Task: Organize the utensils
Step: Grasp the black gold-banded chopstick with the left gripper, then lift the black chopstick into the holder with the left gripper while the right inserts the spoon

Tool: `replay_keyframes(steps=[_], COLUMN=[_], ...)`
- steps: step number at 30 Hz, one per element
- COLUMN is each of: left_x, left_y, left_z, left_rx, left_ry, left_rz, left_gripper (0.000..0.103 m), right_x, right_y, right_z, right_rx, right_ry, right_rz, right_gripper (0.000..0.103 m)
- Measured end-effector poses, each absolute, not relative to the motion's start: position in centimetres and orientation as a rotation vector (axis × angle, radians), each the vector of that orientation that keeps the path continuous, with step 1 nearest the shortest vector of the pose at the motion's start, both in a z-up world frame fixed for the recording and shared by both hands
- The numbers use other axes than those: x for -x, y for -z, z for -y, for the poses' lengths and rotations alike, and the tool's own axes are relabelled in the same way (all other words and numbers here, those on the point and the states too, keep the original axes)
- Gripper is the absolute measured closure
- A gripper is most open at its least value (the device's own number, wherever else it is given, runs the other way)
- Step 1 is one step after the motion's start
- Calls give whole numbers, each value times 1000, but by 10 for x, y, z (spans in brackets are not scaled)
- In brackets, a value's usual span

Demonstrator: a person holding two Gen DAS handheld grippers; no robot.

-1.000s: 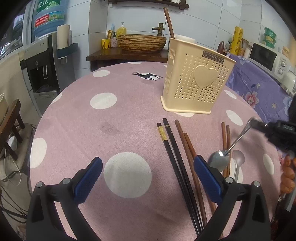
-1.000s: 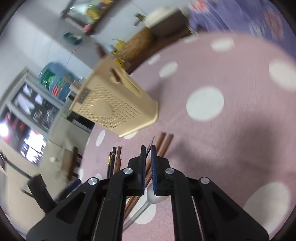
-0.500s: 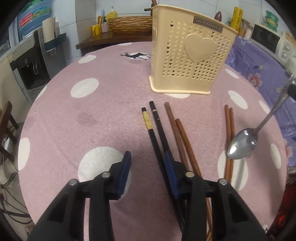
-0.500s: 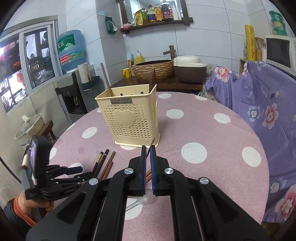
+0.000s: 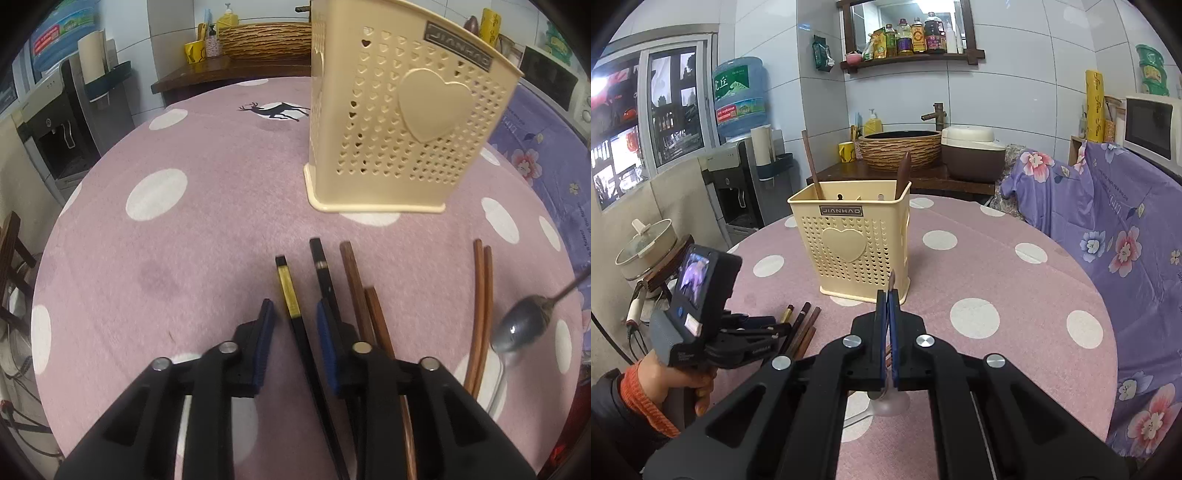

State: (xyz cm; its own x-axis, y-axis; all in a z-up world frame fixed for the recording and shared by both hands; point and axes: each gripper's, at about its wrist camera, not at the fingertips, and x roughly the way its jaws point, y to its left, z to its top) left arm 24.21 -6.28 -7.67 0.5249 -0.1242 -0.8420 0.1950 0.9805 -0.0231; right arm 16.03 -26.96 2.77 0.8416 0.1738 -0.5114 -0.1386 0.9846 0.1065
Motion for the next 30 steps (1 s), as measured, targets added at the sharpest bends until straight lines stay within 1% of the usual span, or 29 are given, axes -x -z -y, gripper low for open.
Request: replay_keyframes(steps=[1,2,9,20,25,30], left_x=[-245,-245,-244,-244,-228,-202], left_y=[77,77,78,75,42,-22], left_z=[65,65,65,59,43,20], left_rx=[-84,-86,-58,-2,66,102], left_ry=[187,184,176,195,246,291], left_rz=[-1001,-999,-976,-953,-854,-677], left_gripper=[91,92,95,95,95,95], right_x=[-160,-160,-161,-160,-155,-155], right_y=[-28,-28,-27,-27,-34,-52], right_z=[270,270,269,269,274,273], right_rx=[-67,-67,-70,-68,-82,-76], right_ry=[-164,-163,-156,-157,-199,-237], right_rz=[-546,-546,-545,-536,-510,-483], right_gripper=[101,101,101,101,101,101])
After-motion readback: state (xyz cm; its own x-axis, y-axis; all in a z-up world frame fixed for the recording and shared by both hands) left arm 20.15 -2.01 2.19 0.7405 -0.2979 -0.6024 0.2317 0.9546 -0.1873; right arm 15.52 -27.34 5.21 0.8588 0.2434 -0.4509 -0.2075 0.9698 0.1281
